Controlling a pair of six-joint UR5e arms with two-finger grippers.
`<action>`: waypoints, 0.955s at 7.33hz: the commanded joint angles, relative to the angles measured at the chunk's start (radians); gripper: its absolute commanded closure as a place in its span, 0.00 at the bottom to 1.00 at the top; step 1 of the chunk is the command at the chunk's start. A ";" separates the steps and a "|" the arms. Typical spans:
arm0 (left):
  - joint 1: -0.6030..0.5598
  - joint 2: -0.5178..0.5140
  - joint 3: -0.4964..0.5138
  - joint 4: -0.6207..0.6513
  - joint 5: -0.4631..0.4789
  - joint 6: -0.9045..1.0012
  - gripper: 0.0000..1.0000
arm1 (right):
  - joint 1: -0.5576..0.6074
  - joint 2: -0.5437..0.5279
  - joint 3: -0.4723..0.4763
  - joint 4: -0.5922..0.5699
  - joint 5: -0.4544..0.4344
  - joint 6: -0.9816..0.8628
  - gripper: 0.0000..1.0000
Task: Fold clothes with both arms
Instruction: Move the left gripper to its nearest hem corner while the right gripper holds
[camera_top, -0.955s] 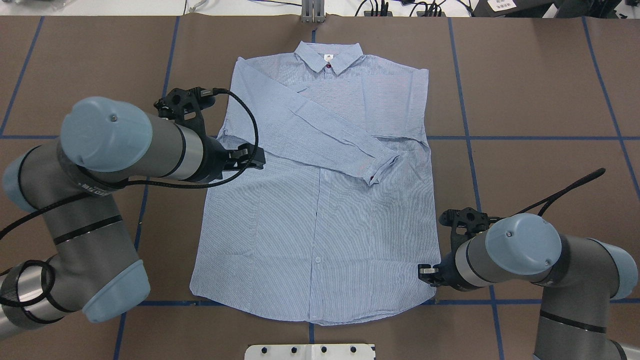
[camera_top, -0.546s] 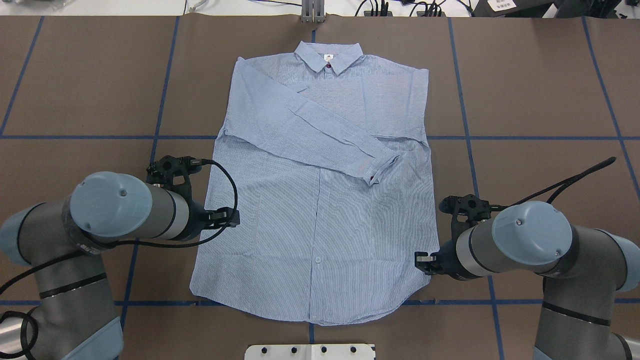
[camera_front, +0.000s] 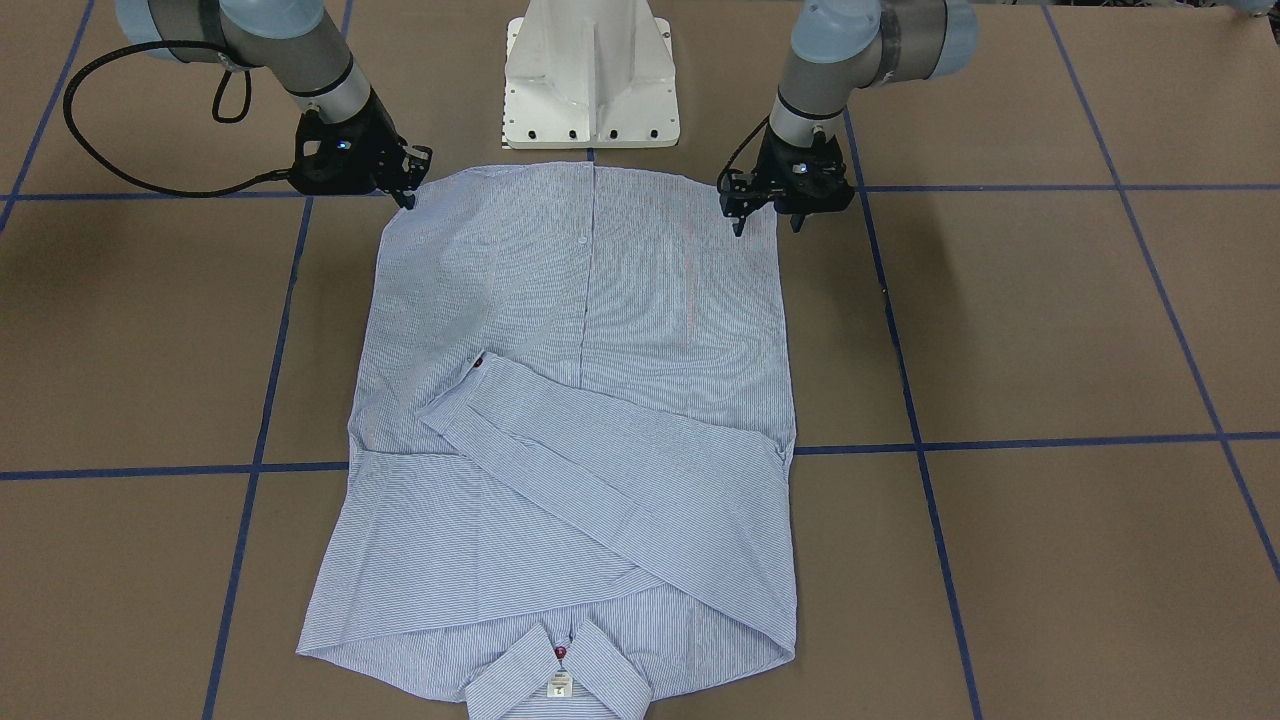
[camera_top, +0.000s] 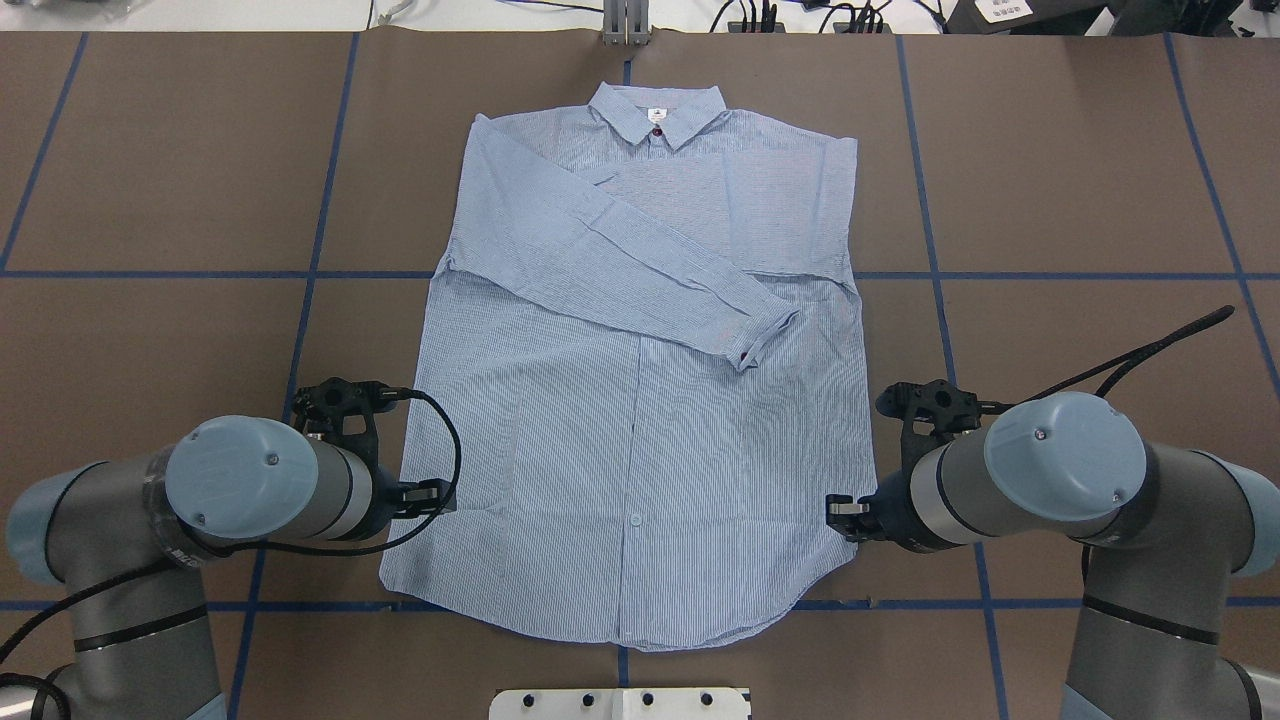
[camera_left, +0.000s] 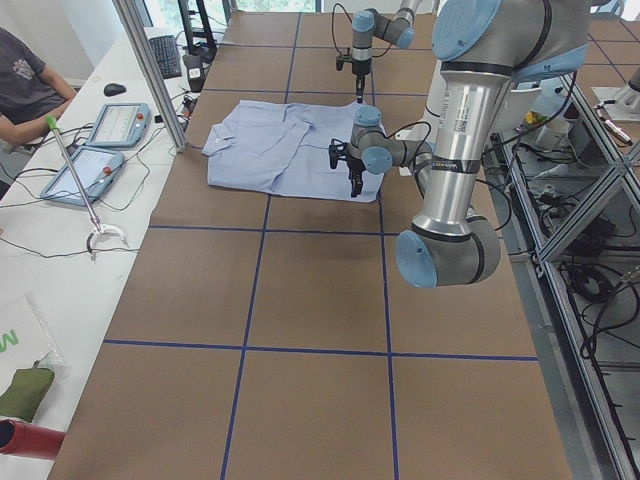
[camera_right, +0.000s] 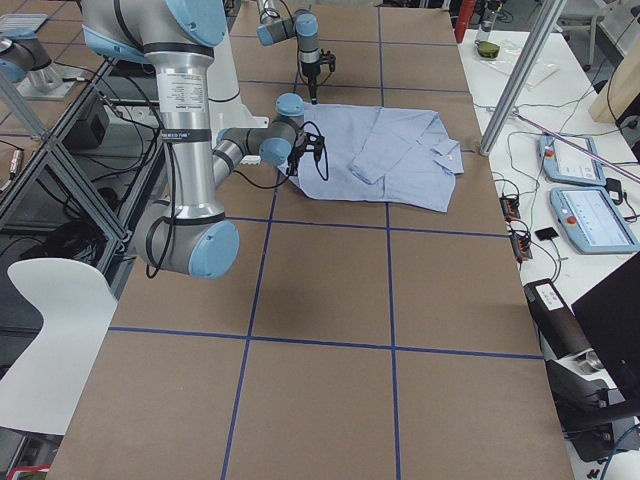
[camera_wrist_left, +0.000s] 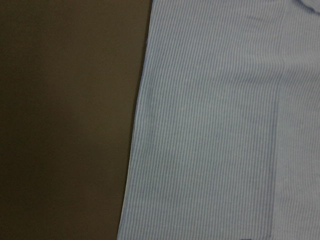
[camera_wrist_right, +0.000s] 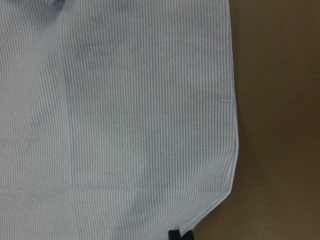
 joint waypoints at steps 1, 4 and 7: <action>0.020 -0.002 0.029 0.008 0.007 0.000 0.20 | 0.003 0.000 0.000 0.000 0.004 0.000 1.00; 0.020 -0.002 0.035 0.008 0.007 0.000 0.33 | 0.020 0.000 -0.001 0.000 0.009 0.000 1.00; 0.020 0.004 0.035 0.009 0.005 0.000 0.36 | 0.026 0.000 0.000 0.000 0.009 -0.001 1.00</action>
